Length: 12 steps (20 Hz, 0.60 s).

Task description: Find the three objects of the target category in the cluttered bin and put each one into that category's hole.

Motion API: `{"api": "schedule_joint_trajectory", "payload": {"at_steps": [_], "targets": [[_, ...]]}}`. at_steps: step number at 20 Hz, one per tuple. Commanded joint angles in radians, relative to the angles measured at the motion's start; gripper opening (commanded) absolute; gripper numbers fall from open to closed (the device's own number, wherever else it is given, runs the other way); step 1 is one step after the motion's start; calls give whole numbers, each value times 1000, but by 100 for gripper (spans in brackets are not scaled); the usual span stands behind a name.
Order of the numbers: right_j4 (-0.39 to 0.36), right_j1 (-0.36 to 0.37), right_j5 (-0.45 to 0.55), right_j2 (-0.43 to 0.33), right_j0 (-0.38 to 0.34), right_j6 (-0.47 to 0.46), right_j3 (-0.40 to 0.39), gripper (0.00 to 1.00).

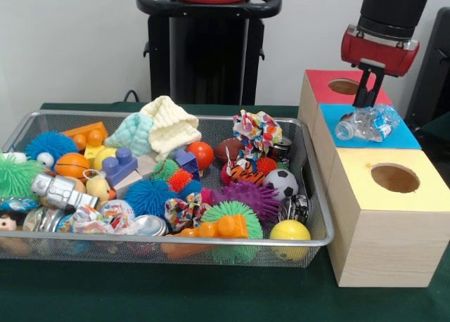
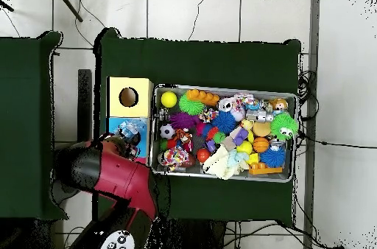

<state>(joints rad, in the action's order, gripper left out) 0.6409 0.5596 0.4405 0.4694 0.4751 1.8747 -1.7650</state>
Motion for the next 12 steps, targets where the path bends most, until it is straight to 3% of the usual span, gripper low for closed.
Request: {"api": "schedule_joint_trajectory", "payload": {"at_steps": [1, 9, 12], "targets": [[-8, -14, 116, -70, -14, 253, 103, 0], [-19, 8, 207, -34, -1, 281, 146, 0], [-13, 18, 172, -42, -2, 261, 115, 0]]}}
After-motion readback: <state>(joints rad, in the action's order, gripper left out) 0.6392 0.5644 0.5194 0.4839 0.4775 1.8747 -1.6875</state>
